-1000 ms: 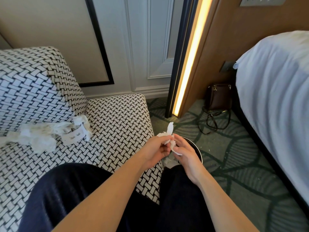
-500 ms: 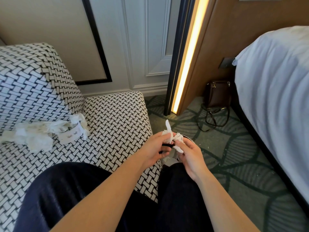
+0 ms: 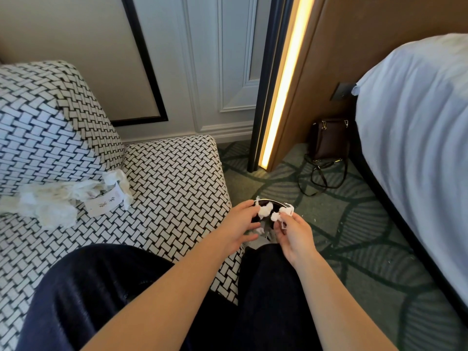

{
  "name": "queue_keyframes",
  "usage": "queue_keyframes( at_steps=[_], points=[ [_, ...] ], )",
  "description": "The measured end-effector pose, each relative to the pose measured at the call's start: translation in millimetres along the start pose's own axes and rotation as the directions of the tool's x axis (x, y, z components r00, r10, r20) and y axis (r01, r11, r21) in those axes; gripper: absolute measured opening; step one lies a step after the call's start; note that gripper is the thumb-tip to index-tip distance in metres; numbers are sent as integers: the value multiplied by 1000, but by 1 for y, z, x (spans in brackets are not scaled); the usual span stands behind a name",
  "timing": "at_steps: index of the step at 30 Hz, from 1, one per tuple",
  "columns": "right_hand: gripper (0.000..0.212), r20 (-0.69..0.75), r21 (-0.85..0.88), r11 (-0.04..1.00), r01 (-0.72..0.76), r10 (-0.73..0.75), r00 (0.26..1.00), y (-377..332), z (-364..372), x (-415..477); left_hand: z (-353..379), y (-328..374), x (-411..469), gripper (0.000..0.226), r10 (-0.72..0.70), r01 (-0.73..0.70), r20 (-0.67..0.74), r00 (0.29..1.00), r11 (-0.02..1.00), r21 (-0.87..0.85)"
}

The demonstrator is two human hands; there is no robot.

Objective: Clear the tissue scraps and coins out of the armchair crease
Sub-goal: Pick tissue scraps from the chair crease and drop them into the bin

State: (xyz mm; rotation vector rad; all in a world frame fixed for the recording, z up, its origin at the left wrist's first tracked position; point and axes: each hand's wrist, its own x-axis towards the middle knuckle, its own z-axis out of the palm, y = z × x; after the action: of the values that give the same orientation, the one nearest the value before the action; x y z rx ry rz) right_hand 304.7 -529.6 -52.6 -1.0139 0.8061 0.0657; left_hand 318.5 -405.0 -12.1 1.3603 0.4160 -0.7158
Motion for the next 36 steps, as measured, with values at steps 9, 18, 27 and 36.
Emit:
queue_keyframes(
  at_steps=[9,18,27,36],
  points=[
    [28,-47,87,992,-94,98,994,-3,0,5,-3,-1,-1,41,-22,21,9,1000,992,122],
    [67,76,84,982,-170,164,984,-9,-2,-1,-13,3,-7,41,-36,38,-16,999,992,121],
    [47,37,-81,997,-8,11,999,-6,3,-13,-30,14,-19,40,-24,30,-43,999,990,135],
    [18,139,-554,762,336,-313,940,2,38,-47,-79,42,-57,33,104,-93,-115,988,991,95]
  ],
)
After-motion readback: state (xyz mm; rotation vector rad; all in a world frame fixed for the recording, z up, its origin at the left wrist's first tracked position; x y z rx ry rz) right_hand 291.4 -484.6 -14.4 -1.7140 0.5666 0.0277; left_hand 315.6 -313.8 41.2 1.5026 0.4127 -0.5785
